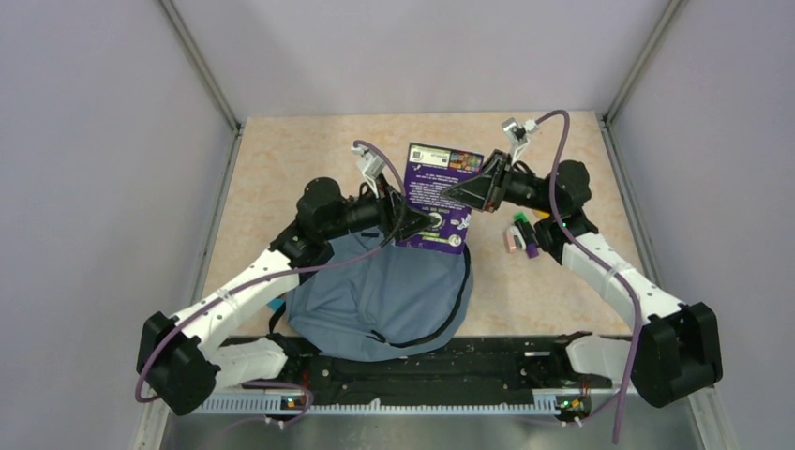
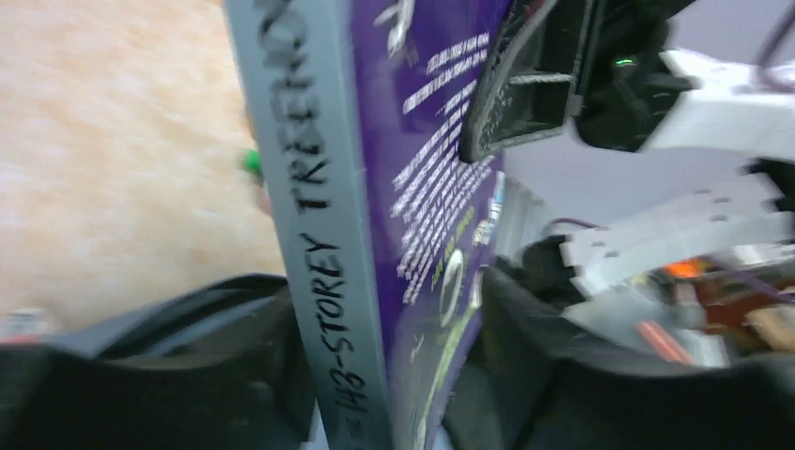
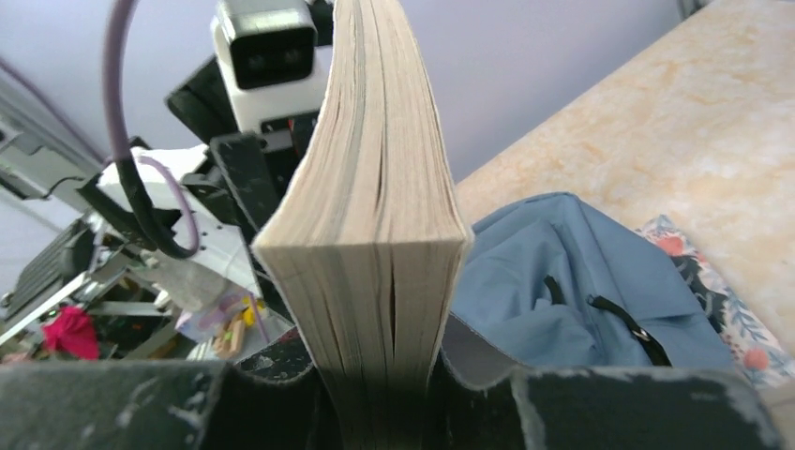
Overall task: Pack the student bag
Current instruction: Pick up the book from the center of the board, then place the book in the student bag.
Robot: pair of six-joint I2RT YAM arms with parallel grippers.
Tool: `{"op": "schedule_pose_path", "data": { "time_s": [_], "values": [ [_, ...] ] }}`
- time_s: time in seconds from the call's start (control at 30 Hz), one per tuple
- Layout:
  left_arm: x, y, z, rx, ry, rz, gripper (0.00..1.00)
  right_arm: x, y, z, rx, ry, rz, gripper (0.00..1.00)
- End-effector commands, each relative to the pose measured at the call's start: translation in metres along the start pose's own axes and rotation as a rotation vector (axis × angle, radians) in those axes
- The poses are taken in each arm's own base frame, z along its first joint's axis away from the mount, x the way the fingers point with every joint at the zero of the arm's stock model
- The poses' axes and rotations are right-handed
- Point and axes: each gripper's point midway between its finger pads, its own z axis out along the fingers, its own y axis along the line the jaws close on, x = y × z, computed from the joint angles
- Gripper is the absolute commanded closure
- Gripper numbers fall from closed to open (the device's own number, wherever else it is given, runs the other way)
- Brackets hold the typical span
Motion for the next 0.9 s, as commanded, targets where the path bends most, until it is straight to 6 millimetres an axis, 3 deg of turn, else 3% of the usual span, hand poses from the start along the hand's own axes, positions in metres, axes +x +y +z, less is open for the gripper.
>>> {"op": "schedule_pose_path", "data": {
  "time_s": [0.0,0.03,0.13,0.2,0.37,0.6,0.7,0.87],
  "values": [
    [-0.023,0.023,-0.003,-0.192,-0.009,0.151,0.30,-0.022,-0.001,-0.009,0.142,-0.067,-0.162,1.00],
    [-0.017,0.029,-0.005,-0.232,0.004,0.156,0.20,-0.025,-0.004,-0.014,0.197,-0.077,-0.196,1.00],
    [0.002,0.042,-0.014,-0.315,0.025,0.159,0.07,-0.035,-0.018,-0.041,0.423,-0.116,-0.283,1.00],
    [0.016,0.047,-0.015,-0.361,0.051,0.187,0.05,-0.039,-0.026,-0.061,0.559,-0.140,-0.312,1.00],
    [0.079,0.050,-0.006,-0.459,0.230,0.229,0.04,-0.031,-0.049,-0.105,0.825,-0.151,-0.301,1.00],
    [0.153,0.031,0.009,-0.521,0.382,0.272,0.03,-0.004,-0.066,-0.127,0.950,-0.069,-0.230,1.00],
    [0.173,0.031,0.010,-0.554,0.430,0.251,0.02,0.011,-0.066,-0.132,0.956,-0.030,-0.192,1.00],
    [0.189,0.029,0.014,-0.584,0.470,0.233,0.02,0.027,-0.067,-0.141,0.972,-0.019,-0.166,1.00]
  ]
}}
